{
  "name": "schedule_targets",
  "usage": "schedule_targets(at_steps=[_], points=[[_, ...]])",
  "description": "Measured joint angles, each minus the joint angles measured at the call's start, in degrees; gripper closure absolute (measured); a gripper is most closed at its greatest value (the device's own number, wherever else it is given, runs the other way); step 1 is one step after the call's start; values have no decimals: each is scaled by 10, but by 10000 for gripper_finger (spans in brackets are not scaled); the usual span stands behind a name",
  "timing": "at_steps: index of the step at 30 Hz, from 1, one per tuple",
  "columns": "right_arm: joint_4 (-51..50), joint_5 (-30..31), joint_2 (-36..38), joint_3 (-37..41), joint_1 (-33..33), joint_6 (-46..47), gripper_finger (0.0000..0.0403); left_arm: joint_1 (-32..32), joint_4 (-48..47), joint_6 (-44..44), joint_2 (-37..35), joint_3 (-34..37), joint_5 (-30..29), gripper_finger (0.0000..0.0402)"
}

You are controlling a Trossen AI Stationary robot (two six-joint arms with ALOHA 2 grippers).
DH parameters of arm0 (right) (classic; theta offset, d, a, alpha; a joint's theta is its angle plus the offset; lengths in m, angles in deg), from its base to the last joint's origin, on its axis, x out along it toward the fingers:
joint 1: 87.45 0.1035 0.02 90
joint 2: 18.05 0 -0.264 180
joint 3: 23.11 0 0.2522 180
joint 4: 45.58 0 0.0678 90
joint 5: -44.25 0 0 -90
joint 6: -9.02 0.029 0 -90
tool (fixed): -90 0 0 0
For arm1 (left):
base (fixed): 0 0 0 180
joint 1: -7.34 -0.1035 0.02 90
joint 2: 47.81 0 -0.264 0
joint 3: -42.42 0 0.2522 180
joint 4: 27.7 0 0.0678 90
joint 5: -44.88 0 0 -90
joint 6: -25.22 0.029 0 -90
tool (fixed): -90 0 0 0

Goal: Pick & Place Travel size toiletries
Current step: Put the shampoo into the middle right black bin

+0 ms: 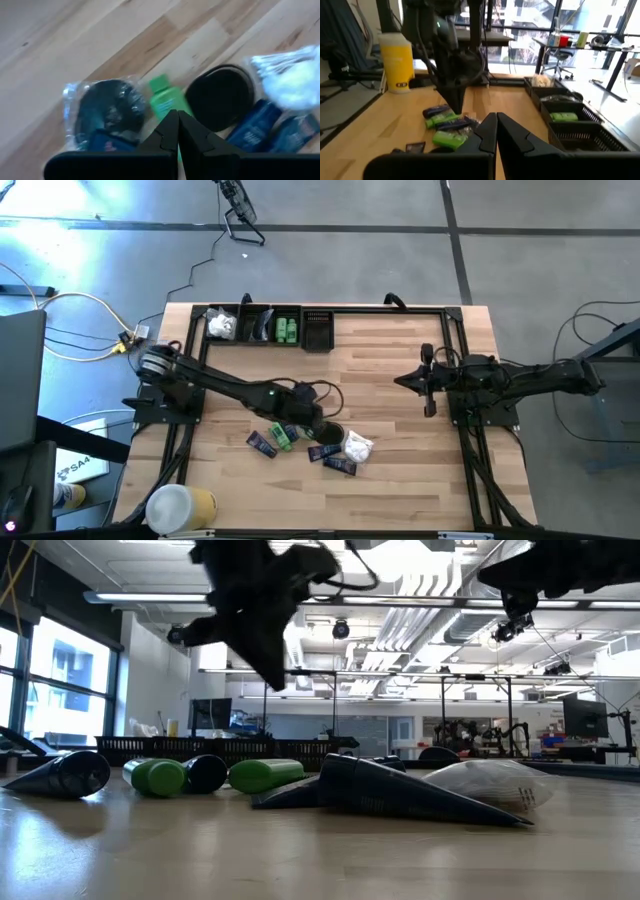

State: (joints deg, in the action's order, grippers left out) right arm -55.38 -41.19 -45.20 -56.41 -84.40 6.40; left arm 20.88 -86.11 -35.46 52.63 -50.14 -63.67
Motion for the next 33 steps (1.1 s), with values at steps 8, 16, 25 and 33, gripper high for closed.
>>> schedule_targets(at_steps=[8,16,25,33], points=[[-30,0,-13,0,0,14,400,0,-74,-12,49,-93,5,401],[-52,0,-15,0,0,13,400,-3,-65,12,65,-92,65,377],[-57,0,-15,0,0,9,400,-9,-78,-16,82,-91,76,239],[-59,0,-15,0,0,9,400,-13,-77,-26,86,-92,75,116]])
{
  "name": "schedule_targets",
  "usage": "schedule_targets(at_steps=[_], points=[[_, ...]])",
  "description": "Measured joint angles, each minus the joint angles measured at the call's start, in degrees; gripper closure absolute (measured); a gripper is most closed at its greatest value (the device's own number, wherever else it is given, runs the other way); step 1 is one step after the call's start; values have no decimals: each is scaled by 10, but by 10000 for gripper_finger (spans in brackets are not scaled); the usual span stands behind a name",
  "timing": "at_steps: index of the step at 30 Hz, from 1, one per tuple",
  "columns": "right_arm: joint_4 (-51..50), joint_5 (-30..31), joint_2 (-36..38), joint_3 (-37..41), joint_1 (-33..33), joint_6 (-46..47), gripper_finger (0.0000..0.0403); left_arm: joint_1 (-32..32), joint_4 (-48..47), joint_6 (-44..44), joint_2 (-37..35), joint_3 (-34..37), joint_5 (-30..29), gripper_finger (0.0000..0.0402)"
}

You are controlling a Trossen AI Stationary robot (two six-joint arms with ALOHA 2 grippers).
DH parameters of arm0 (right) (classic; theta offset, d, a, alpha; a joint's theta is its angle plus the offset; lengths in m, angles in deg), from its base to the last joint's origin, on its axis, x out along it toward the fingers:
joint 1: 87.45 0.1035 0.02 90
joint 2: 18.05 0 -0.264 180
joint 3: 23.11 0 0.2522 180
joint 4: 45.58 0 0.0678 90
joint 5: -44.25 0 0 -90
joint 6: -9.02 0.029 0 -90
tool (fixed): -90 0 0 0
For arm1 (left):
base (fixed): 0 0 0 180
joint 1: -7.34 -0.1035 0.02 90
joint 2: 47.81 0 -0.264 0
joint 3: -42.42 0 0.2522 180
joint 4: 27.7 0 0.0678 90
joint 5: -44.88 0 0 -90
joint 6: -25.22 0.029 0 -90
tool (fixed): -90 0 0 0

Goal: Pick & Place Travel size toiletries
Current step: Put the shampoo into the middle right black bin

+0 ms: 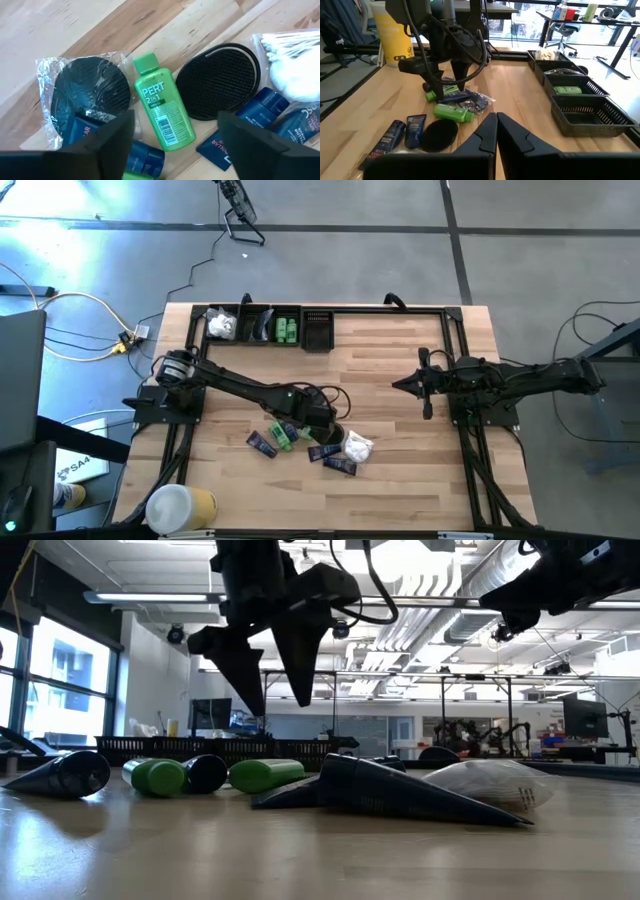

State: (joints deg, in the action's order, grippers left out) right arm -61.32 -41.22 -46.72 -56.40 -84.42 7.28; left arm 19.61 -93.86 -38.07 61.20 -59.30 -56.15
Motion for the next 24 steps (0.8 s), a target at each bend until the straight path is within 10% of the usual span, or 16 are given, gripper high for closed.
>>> schedule_targets(at_steps=[24], points=[[-6,-3,0,0,0,4,400,1,87,-62,0,55,21,66]])
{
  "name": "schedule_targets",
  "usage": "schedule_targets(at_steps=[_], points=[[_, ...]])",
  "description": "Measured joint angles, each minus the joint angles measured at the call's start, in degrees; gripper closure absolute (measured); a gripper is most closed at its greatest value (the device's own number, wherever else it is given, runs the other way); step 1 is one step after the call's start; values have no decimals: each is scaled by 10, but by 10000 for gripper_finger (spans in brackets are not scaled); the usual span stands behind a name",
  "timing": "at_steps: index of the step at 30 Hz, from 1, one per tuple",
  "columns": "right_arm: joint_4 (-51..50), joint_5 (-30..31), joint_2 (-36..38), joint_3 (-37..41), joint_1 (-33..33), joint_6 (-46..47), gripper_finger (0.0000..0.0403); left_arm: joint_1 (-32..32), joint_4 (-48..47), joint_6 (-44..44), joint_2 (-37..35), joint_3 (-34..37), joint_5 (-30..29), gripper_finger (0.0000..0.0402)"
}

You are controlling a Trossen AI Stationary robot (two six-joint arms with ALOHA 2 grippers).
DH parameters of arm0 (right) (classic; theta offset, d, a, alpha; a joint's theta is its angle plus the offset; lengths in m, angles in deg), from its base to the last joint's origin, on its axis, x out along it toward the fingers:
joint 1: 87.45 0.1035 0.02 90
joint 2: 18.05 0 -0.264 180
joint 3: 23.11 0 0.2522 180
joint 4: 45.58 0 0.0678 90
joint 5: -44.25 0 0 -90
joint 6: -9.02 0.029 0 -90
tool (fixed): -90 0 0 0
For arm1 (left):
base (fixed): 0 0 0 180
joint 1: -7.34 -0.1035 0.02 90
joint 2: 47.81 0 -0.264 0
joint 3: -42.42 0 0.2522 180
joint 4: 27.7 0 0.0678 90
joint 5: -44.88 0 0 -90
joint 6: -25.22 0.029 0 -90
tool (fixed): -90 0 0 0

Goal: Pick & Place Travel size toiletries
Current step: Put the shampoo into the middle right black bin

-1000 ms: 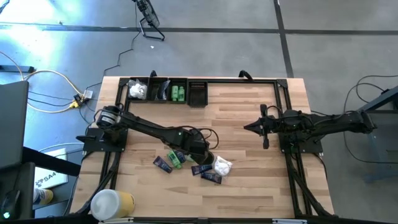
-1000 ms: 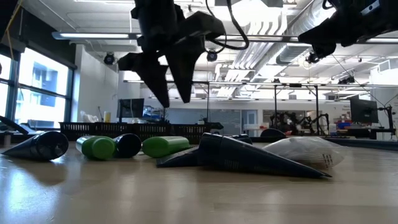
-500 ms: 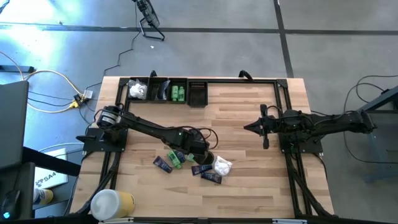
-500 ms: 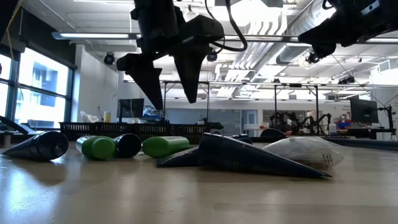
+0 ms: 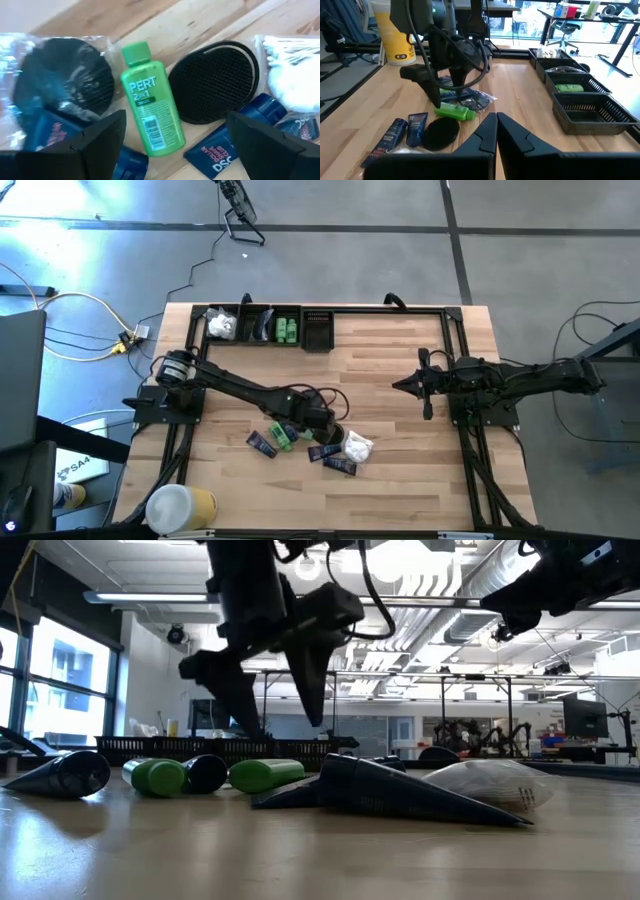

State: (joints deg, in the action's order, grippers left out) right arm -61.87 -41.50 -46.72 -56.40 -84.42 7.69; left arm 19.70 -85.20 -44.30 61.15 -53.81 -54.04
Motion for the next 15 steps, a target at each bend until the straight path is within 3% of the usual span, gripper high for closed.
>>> schedule_targets(at_steps=[15], points=[[-3,0,0,0,0,0,400,0,36,-14,0,33,16,66]])
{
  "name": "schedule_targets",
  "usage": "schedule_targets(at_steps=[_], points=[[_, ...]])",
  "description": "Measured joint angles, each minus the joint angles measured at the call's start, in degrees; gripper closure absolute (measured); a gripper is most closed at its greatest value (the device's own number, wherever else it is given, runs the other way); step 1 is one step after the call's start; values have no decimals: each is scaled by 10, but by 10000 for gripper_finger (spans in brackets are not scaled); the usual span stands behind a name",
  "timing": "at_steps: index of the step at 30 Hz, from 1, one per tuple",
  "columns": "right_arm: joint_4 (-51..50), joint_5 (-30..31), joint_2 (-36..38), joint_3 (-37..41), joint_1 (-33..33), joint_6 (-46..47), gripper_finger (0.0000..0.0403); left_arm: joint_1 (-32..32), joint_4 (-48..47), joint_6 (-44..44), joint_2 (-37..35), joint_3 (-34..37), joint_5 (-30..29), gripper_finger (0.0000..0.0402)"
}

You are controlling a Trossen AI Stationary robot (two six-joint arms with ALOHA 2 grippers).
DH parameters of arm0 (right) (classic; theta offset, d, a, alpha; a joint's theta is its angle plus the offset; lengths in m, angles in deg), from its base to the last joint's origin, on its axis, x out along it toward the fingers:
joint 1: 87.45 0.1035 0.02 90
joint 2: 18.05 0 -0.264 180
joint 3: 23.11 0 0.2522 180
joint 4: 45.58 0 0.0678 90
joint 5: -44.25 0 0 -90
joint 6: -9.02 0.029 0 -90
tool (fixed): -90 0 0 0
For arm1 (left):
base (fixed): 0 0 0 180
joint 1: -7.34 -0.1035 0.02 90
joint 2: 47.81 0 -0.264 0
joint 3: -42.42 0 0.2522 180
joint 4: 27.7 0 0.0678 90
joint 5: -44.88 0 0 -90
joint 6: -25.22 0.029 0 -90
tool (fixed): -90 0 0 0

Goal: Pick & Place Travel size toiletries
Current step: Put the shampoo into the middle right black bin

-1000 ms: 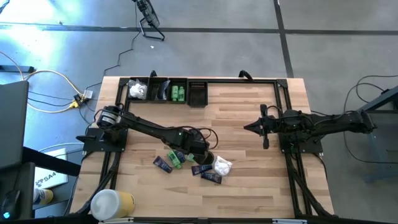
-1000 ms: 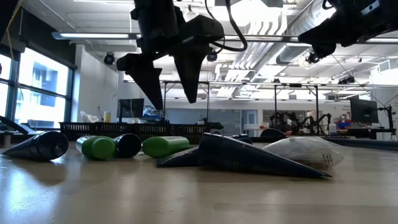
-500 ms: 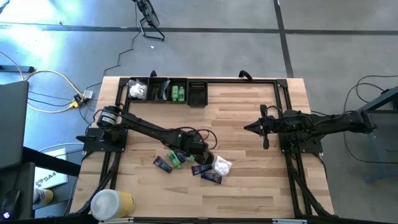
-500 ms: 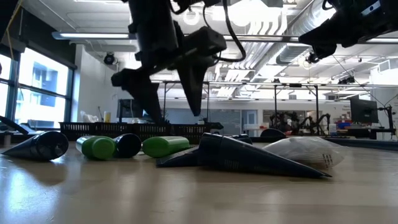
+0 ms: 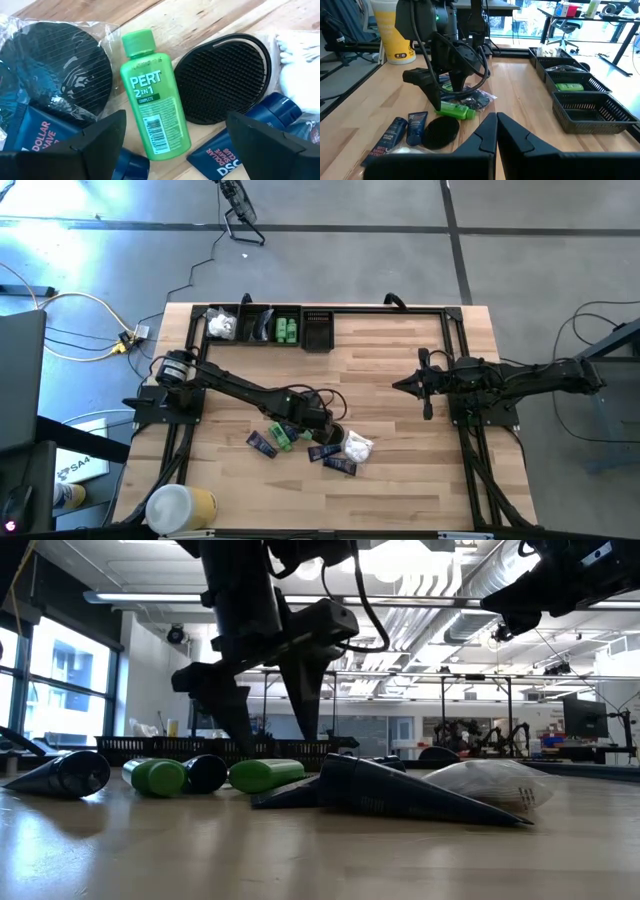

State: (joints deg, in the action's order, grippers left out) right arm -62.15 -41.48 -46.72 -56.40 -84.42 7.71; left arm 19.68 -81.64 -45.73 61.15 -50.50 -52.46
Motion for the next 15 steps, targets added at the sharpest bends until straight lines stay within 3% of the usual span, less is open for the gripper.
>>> schedule_targets(at_steps=[15], points=[[0,0,0,0,0,0,400,-5,101,-16,0,77,8,66]])
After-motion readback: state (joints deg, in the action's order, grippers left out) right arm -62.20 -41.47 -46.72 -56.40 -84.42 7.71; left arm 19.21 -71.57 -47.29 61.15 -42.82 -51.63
